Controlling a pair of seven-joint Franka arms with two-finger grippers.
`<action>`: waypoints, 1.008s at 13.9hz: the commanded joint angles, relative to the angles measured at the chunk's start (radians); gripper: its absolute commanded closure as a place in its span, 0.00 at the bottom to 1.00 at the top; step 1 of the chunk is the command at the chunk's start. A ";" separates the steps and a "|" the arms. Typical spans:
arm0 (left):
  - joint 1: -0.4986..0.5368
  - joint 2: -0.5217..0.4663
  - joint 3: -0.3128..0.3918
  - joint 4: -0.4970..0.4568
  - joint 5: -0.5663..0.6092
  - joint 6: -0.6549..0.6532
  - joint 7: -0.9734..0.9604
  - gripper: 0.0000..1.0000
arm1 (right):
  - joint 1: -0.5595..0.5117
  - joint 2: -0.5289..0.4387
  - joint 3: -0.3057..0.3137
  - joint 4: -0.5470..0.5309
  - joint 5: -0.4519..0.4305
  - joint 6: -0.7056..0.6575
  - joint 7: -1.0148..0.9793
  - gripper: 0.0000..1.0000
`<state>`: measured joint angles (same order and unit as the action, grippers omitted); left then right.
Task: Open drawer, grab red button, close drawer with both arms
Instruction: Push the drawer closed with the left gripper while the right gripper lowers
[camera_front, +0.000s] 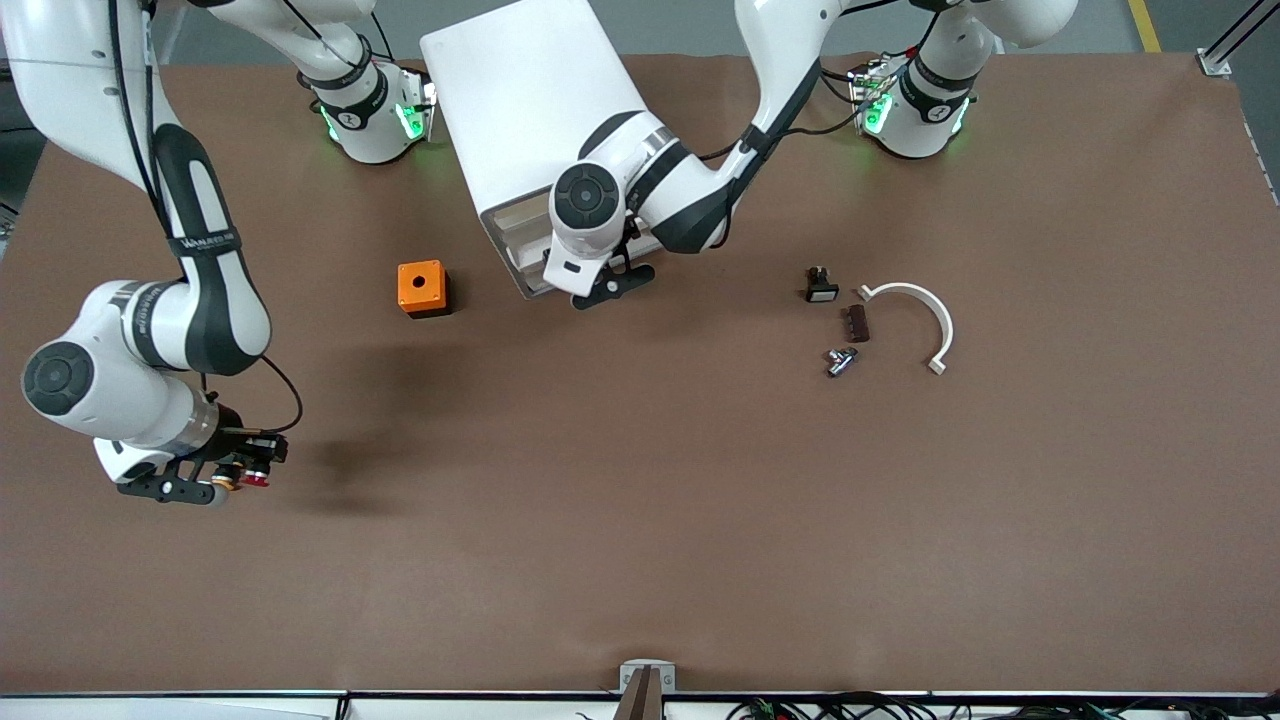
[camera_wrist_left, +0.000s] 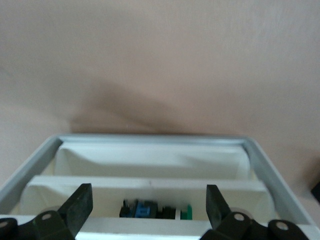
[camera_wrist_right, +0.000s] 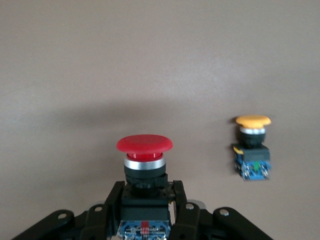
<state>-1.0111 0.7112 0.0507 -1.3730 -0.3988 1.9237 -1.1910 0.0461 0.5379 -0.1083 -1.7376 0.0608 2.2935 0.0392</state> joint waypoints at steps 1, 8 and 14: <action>-0.001 -0.012 -0.025 -0.014 -0.018 0.011 -0.010 0.00 | -0.031 0.068 0.021 0.039 0.016 0.023 -0.042 0.99; 0.054 -0.022 0.001 -0.003 0.023 0.011 -0.025 0.00 | -0.063 0.125 0.024 0.055 0.019 0.035 -0.167 0.99; 0.236 -0.088 0.095 0.035 0.162 0.008 0.118 0.00 | -0.063 0.142 0.024 0.055 0.040 0.056 -0.165 0.99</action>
<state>-0.8181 0.6773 0.1370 -1.3270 -0.3024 1.9412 -1.1252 0.0001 0.6674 -0.0991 -1.7060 0.0822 2.3445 -0.1059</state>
